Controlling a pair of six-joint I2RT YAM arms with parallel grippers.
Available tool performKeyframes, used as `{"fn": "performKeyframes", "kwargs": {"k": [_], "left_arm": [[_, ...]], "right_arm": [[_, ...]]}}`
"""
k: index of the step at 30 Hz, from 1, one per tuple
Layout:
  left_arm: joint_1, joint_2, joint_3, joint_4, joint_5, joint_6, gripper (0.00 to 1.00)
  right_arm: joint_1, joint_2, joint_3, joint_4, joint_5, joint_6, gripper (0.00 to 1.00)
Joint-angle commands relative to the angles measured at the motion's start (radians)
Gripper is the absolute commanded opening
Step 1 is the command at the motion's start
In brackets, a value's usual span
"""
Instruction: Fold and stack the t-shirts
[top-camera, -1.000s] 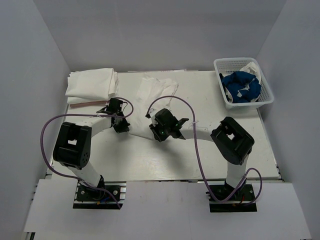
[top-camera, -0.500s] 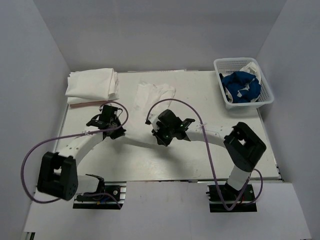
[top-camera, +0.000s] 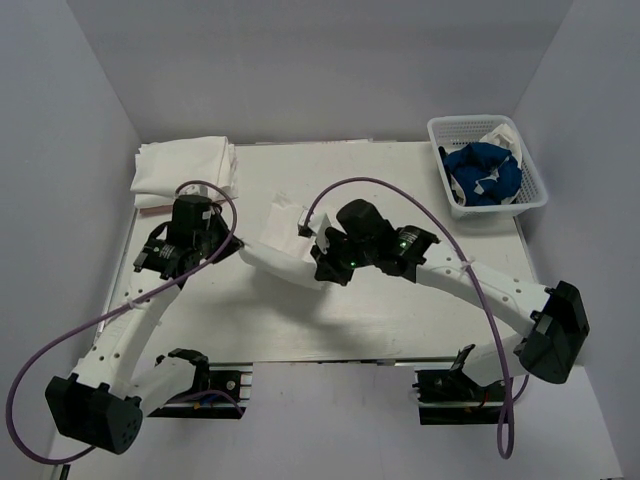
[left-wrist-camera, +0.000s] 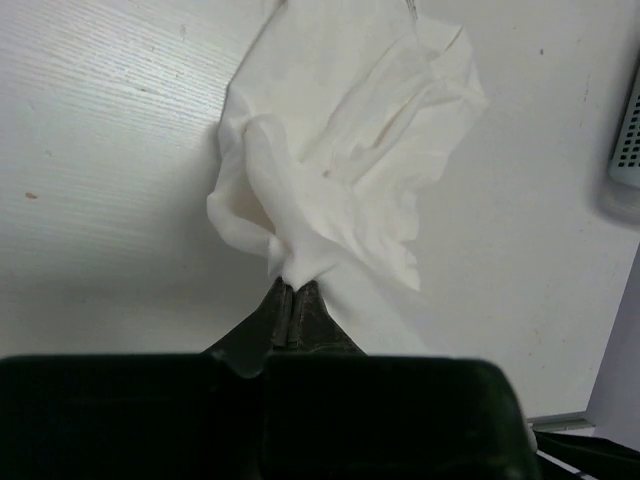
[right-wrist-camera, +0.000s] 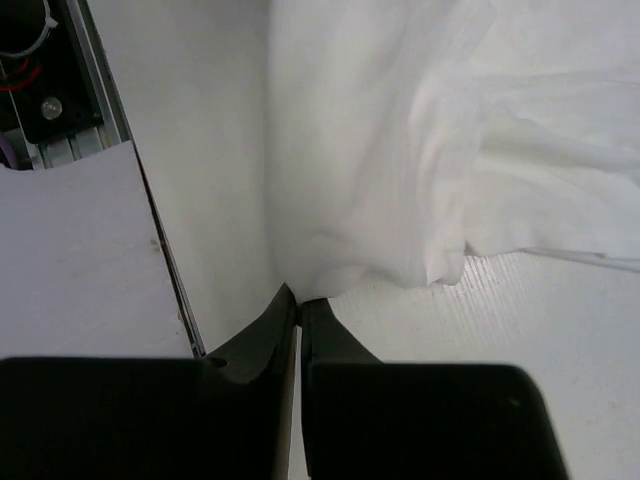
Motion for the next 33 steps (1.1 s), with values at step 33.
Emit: {"fn": "performKeyframes", "kwargs": {"k": [33], "left_arm": [[0.012, 0.72, 0.511, 0.38, -0.062, 0.055, 0.0]], "right_arm": [[-0.395, 0.269, 0.045, 0.38, -0.132, 0.144, 0.0]]}}
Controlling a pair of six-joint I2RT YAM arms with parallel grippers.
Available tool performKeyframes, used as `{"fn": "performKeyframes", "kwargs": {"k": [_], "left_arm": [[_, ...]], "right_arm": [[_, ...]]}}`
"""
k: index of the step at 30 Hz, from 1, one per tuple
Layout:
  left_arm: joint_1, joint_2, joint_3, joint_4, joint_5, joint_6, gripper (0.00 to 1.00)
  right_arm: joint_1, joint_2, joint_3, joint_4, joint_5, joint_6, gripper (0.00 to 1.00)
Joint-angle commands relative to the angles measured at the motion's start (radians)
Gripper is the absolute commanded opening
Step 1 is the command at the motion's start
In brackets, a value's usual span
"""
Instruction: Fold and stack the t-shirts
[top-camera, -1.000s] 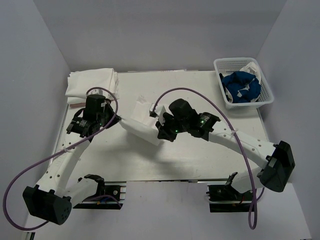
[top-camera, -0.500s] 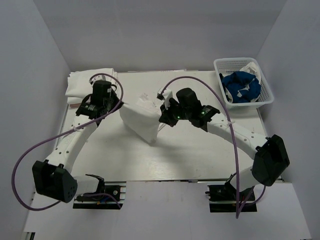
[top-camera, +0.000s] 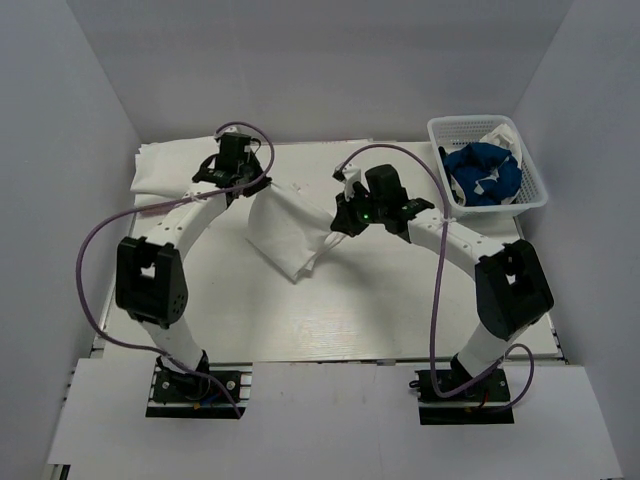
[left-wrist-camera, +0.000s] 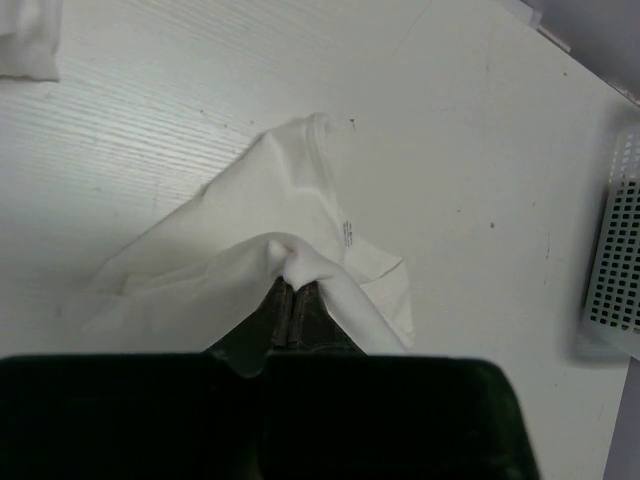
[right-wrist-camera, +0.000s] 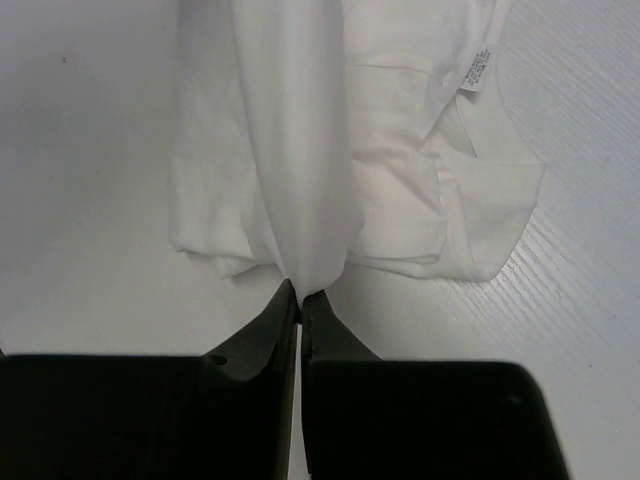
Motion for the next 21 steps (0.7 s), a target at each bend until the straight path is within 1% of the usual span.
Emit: {"fn": "performKeyframes", "kwargs": {"k": [1, 2, 5, 8, 12, 13, 14, 15, 16, 17, 18, 19, 21], "left_arm": [[0.007, 0.071, 0.105, 0.053, 0.028, 0.025, 0.0], [0.007, 0.129, 0.121, 0.053, 0.041, 0.025, 0.0], [0.007, 0.234, 0.19, 0.064, 0.11, 0.044, 0.0], [-0.002, 0.314, 0.262, 0.076, 0.162, 0.044, 0.0], [-0.002, 0.373, 0.307, 0.085, 0.172, 0.044, 0.0], [-0.002, 0.393, 0.307, 0.085, 0.172, 0.044, 0.0], [-0.002, 0.402, 0.32, 0.076, 0.172, 0.054, 0.0], [-0.002, 0.402, 0.336, 0.067, 0.172, 0.054, 0.12], [-0.002, 0.414, 0.345, 0.056, 0.187, 0.07, 0.32], [-0.002, 0.414, 0.354, 0.056, 0.196, 0.091, 0.79], [-0.002, 0.414, 0.37, 0.056, 0.219, 0.108, 0.99], [-0.002, 0.414, 0.37, 0.044, 0.254, 0.125, 0.99], [-0.002, 0.404, 0.406, 0.027, 0.273, 0.158, 0.99]], "right_arm": [[-0.036, 0.039, 0.039, 0.038, -0.039, 0.025, 0.0], [-0.043, 0.05, 0.048, 0.041, -0.039, 0.025, 0.0], [-0.069, 0.102, 0.067, 0.046, -0.07, 0.028, 0.0], [-0.086, 0.135, 0.068, 0.061, -0.069, 0.067, 0.0], [-0.105, 0.161, 0.058, 0.078, -0.065, 0.079, 0.0], [-0.109, 0.167, 0.058, 0.081, -0.052, 0.093, 0.02], [-0.114, 0.173, 0.064, 0.083, -0.047, 0.097, 0.09], [-0.12, 0.191, 0.071, 0.08, -0.042, 0.105, 0.16], [-0.119, 0.196, 0.079, 0.075, -0.038, 0.119, 0.36], [-0.128, 0.208, 0.091, 0.071, -0.033, 0.125, 0.48], [-0.128, 0.211, 0.114, 0.051, -0.035, 0.125, 0.89], [-0.132, 0.214, 0.125, 0.038, -0.038, 0.113, 0.89], [-0.129, 0.208, 0.162, -0.009, -0.033, 0.087, 0.89]]}}
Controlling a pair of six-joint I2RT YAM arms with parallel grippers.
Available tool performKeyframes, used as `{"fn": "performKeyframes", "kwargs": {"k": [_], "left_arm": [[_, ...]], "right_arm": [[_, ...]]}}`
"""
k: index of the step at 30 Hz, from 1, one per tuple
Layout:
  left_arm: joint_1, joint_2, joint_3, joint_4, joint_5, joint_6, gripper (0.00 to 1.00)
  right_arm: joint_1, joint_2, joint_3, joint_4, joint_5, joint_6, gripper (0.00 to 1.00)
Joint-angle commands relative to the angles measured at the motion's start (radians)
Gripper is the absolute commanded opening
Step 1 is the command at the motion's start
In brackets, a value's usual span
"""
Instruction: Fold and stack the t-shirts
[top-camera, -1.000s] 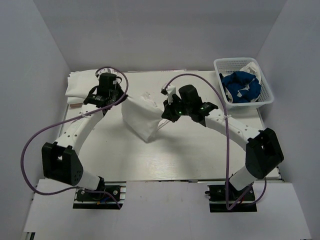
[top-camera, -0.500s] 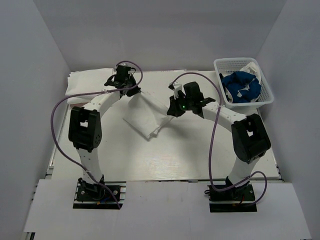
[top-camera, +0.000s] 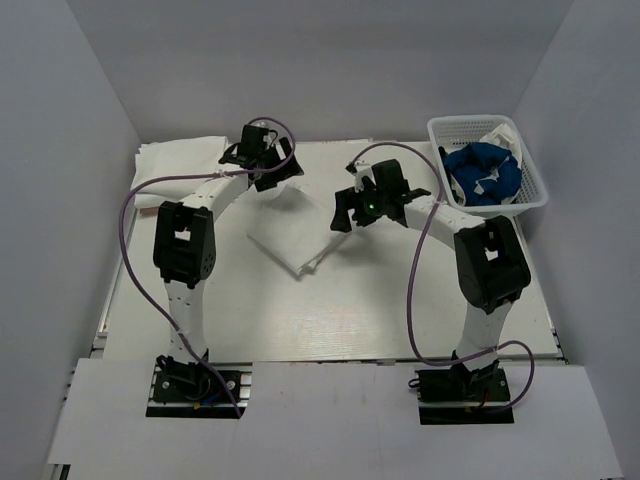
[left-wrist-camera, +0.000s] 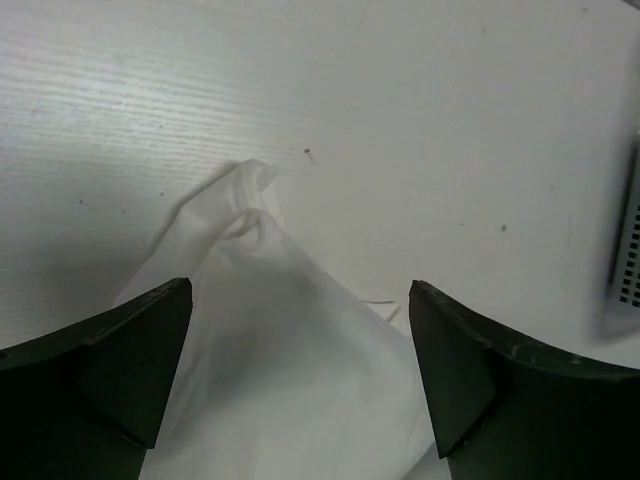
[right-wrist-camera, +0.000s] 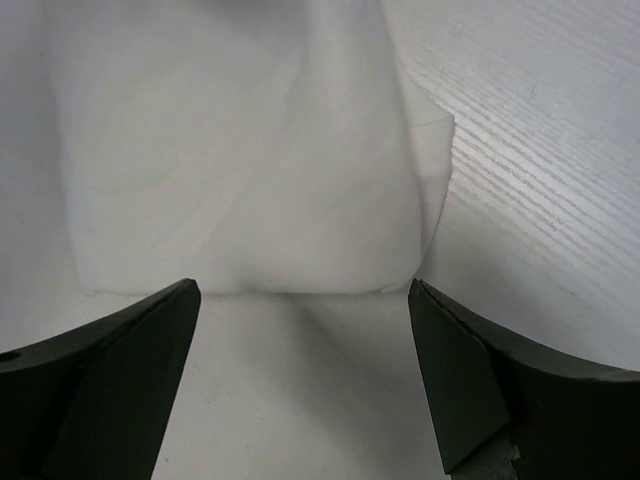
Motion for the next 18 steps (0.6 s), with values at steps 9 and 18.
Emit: {"fn": "performKeyframes", "kwargs": {"k": [9, 18], "left_arm": [[-0.015, -0.272, -0.241, 0.074, 0.202, 0.116, 0.99], [-0.015, -0.205, -0.407, 0.093, 0.16, 0.113, 0.99]], "right_arm": [[-0.002, -0.098, 0.004, 0.134, -0.152, 0.106, 0.91], [-0.002, 0.125, 0.009, 0.286, -0.26, 0.236, 0.91]]}}
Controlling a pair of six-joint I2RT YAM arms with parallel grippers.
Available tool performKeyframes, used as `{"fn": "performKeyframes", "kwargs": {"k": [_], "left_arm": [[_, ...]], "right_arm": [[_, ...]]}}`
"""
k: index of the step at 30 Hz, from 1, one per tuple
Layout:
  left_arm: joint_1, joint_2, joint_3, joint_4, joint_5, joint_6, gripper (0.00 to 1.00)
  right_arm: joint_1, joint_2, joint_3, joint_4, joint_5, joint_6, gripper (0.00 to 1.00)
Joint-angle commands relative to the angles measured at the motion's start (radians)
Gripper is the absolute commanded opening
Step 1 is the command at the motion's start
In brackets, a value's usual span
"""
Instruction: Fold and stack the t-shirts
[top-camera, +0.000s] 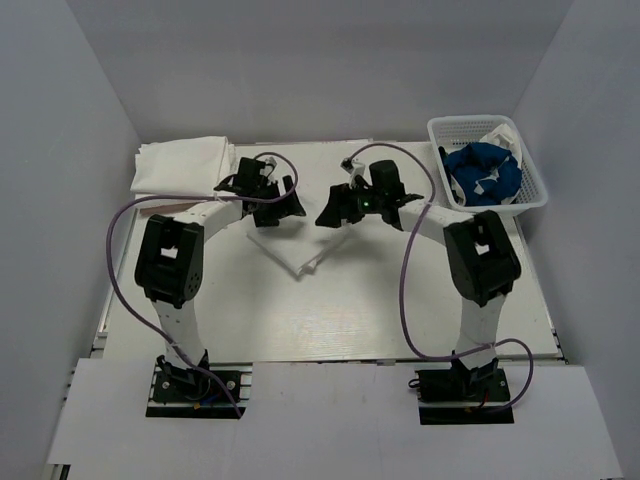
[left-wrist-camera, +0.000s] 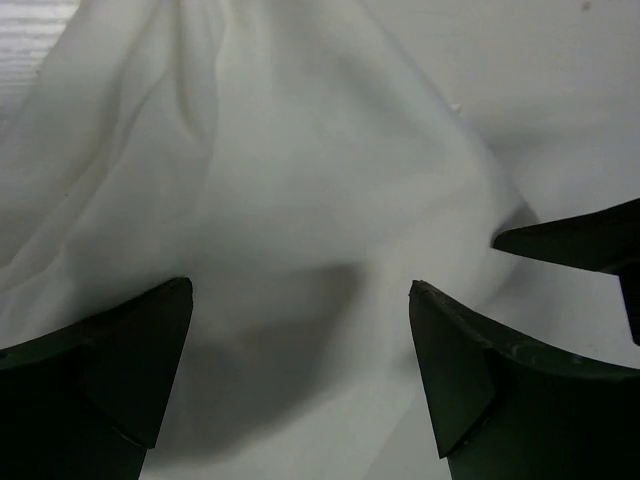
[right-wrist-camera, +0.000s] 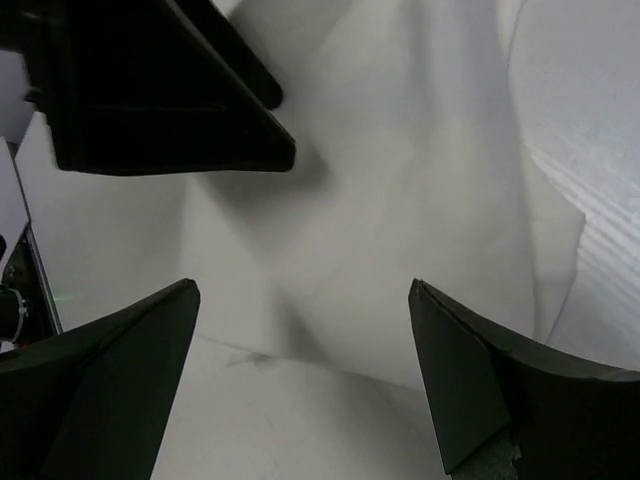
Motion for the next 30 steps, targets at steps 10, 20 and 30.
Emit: {"fn": "performKeyframes", "kwargs": {"k": [10, 20, 30], "left_arm": [[0.001, 0.031, -0.207, 0.034, 0.049, -0.056, 0.98], [-0.088, -0.337, -0.378, 0.003, 0.022, -0.133, 0.99], [-0.079, -0.278, -0.24, 0.038, -0.06, -0.039, 0.99]], "right_arm": [[-0.005, 0.257, 0.069, -0.102, 0.108, 0.075, 0.91], [0.0, 0.271, 0.305, -0.321, 0.148, -0.088, 0.91], [0.008, -0.06, 0.08, -0.263, -0.051, -0.136, 0.91]]}}
